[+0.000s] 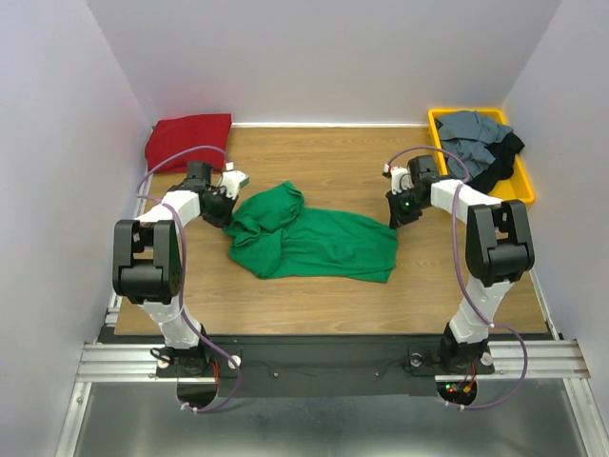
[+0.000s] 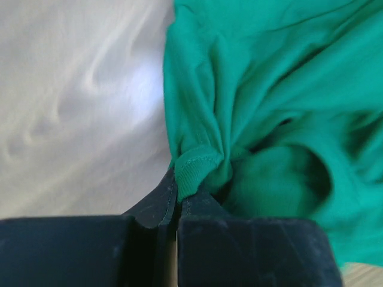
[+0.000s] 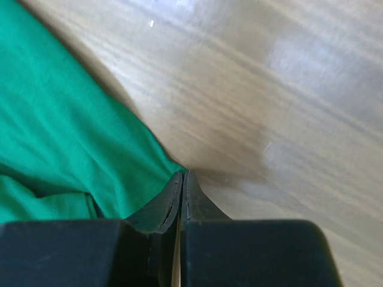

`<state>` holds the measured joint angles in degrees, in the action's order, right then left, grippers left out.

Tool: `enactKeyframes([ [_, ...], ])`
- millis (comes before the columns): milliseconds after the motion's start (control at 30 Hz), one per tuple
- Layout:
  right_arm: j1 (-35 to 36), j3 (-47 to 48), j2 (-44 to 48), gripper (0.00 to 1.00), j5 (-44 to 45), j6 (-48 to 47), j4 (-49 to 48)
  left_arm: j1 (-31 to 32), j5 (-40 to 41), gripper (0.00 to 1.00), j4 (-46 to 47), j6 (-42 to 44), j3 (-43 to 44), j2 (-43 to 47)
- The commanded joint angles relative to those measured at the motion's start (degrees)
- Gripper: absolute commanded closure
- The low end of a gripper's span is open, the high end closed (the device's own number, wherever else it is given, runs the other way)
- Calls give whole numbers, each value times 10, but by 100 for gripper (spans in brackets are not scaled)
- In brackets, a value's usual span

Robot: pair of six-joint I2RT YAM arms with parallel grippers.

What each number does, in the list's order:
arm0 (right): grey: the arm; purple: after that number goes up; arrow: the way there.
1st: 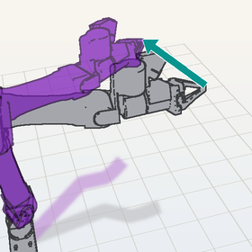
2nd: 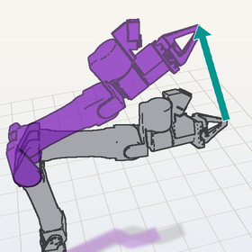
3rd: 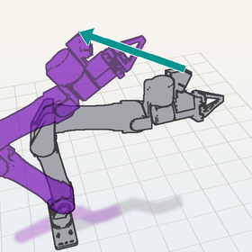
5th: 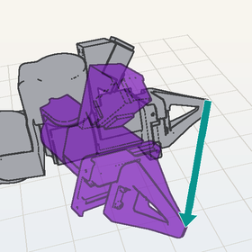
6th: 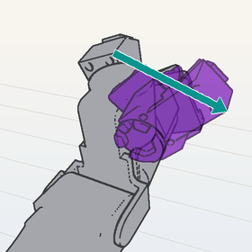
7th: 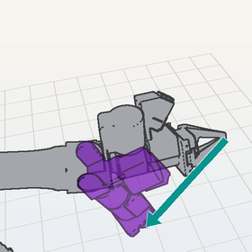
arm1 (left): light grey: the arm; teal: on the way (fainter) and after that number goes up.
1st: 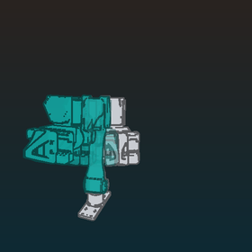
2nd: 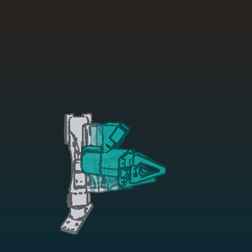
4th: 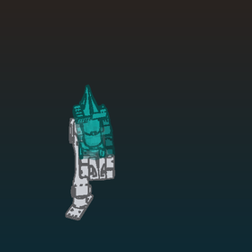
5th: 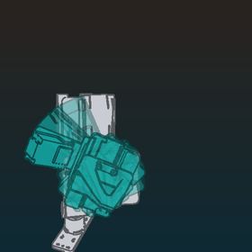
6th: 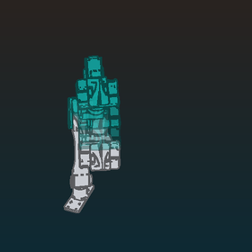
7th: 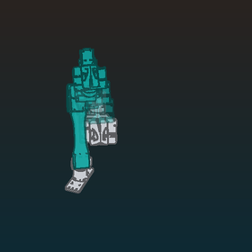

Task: Fold and stack the t-shirts
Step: Flatten the tshirt out

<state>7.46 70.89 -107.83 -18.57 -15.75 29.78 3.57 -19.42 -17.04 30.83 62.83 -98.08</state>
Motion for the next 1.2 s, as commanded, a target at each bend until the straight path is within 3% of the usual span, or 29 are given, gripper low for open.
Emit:
enactKeyframes([
  [0,-6,-23,16,99,30,-29,19,-31,18,91,-4,43,-8,-3],
  [100,-6,-23,16,99,39,-33,20,-31,32,82,-14,50,3,-2],
  [233,-14,-15,17,99,45,-39,24,-31,-8,37,-35,74,63,24],
  [300,-15,-6,16,99,45,-40,26,-27,-42,27,-30,77,104,32],
  [533,-17,28,-6,99,50,-38,32,23,-58,25,-24,37,268,-82],
  [733,-21,62,-25,99,56,-33,36,64,-31,27,-10,14,355,-206],
  [1000,-21,79,-43,99,49,-30,46,81,22,28,20,-64,405,-286],
  [1167,-21,81,-53,99,49,-31,48,83,35,37,24,-80,426,-313],
])
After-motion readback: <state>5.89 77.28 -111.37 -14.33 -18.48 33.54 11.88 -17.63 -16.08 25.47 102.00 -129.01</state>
